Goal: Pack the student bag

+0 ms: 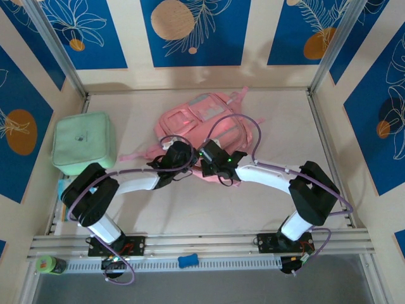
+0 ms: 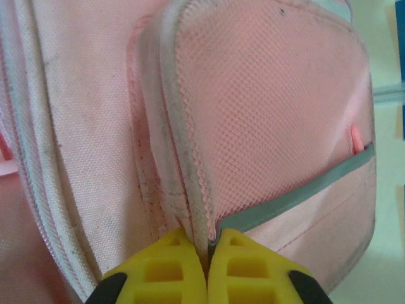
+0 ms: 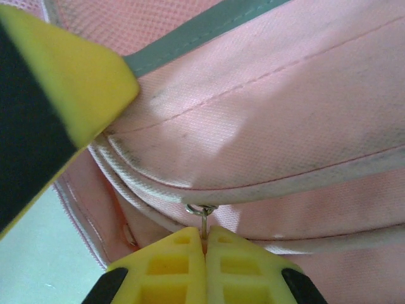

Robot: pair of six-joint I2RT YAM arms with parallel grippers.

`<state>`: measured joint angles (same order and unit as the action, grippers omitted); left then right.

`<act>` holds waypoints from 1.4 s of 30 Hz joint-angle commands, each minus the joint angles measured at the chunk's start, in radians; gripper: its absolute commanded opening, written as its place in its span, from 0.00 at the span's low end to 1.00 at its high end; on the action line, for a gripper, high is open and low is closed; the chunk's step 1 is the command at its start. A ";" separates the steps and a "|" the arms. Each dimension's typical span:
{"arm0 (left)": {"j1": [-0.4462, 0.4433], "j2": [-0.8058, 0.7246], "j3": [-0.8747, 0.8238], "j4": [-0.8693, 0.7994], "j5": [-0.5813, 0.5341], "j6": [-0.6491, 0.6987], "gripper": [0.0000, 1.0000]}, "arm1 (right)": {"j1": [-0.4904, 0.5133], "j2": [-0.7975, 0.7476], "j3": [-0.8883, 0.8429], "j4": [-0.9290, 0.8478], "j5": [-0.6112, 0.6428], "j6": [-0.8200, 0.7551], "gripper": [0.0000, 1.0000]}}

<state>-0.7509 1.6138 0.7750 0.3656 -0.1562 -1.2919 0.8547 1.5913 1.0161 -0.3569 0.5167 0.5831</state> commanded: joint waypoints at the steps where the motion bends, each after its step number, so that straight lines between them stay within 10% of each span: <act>1: 0.048 -0.045 0.002 -0.048 -0.016 0.087 0.00 | -0.023 -0.062 0.038 -0.144 0.069 -0.011 0.00; 17: 0.290 -0.199 -0.004 -0.239 0.305 0.368 0.00 | -0.238 -0.096 0.052 -0.281 0.066 -0.032 0.00; 30: 0.475 0.047 0.258 -0.273 0.566 0.565 0.00 | 0.022 -0.120 -0.014 -0.177 -0.112 0.014 0.00; 35: 0.468 -0.011 0.145 -0.174 0.540 0.391 0.45 | 0.015 -0.086 0.028 -0.198 -0.059 0.058 0.00; 42: 0.333 -0.149 -0.046 -0.077 0.314 0.150 0.58 | 0.015 -0.100 0.001 -0.180 -0.065 0.061 0.00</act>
<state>-0.3630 1.4940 0.7471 0.2111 0.2653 -1.0164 0.8684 1.4963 1.0248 -0.5087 0.4622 0.6224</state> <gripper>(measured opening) 0.578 0.052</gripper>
